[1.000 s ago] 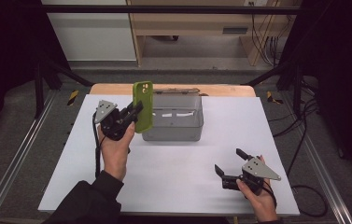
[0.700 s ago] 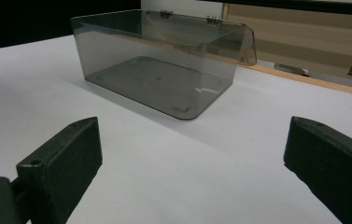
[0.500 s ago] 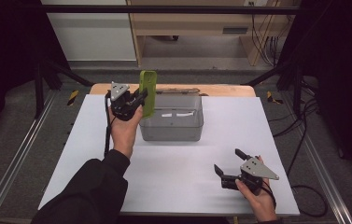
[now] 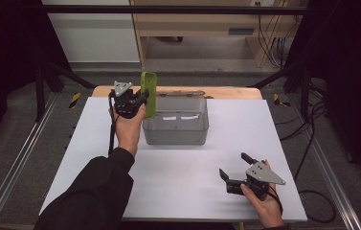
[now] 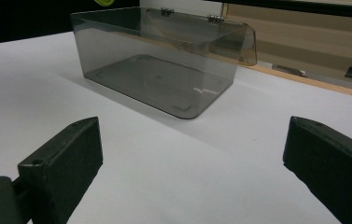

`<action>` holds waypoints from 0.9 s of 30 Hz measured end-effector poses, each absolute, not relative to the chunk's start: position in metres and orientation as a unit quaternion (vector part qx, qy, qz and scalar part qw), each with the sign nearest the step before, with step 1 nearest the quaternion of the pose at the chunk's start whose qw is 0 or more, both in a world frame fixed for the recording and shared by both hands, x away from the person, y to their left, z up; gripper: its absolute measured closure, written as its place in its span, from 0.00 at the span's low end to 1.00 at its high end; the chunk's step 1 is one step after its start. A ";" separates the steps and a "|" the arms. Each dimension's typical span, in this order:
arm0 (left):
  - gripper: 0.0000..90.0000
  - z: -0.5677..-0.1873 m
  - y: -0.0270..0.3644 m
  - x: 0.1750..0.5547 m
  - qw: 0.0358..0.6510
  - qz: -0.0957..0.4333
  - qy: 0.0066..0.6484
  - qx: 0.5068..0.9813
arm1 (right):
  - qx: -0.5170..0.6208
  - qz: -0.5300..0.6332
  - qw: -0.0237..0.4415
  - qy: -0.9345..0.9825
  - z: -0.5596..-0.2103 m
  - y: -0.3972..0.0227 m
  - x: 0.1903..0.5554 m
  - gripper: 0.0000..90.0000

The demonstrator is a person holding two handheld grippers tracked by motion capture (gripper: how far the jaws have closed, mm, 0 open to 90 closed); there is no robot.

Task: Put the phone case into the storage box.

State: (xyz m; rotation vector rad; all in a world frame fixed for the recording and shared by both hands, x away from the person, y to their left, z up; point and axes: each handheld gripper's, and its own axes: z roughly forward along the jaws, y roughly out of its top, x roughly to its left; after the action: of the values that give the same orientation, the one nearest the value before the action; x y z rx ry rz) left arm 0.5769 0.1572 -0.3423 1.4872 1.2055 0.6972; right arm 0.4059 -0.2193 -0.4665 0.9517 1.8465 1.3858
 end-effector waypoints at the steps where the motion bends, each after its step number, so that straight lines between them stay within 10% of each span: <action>1: 0.86 -0.343 0.157 0.577 0.523 0.292 0.502 0.624 | 0.363 0.525 0.318 0.701 -0.467 -0.219 0.406 0.05; 27: 0.86 -0.352 0.156 0.577 0.524 0.301 0.501 0.619 | 0.367 0.529 0.320 0.695 -0.465 -0.222 0.405 0.05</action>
State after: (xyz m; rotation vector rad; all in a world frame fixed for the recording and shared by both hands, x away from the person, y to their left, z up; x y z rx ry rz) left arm 0.5771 0.1556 -0.3520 1.4819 1.1988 0.7212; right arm 0.4051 -0.2220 -0.4652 0.9658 1.8270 1.3902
